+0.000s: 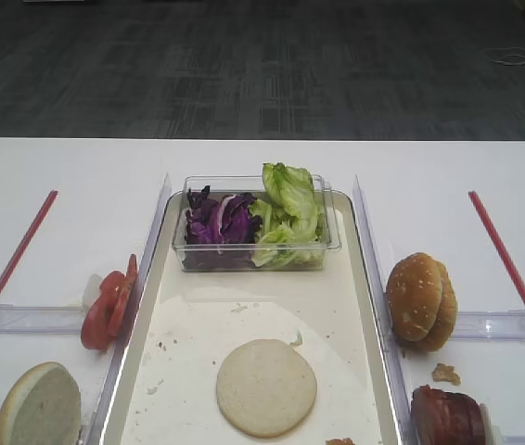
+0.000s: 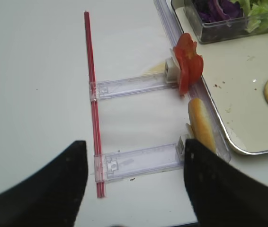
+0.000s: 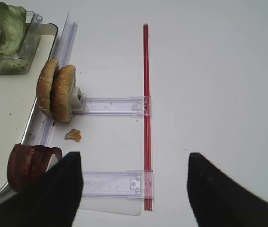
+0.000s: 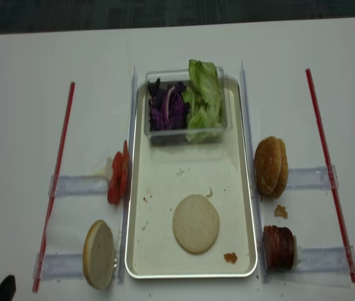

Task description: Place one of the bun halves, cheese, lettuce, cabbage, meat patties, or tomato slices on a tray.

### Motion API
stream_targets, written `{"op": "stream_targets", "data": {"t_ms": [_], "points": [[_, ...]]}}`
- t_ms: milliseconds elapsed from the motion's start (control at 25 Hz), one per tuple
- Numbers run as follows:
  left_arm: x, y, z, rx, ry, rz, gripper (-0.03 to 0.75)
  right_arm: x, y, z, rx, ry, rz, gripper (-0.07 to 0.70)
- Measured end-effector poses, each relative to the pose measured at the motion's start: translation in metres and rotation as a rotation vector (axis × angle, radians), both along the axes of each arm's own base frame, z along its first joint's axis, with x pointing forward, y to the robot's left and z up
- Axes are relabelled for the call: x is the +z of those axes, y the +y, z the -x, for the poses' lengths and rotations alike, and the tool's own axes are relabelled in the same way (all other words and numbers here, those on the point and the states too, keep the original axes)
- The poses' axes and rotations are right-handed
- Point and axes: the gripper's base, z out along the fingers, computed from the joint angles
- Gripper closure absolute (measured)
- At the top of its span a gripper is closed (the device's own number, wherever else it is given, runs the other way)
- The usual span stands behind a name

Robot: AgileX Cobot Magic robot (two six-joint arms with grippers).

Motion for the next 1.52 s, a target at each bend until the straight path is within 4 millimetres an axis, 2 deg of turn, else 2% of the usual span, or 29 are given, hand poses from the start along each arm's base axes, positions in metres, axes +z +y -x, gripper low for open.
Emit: {"op": "stream_targets", "data": {"t_ms": [1520], "points": [[-0.0007,0.0041,0.0003,0.087,0.003,0.049,0.293,0.0,0.0,0.0,0.002,0.0,0.003,0.141]]}}
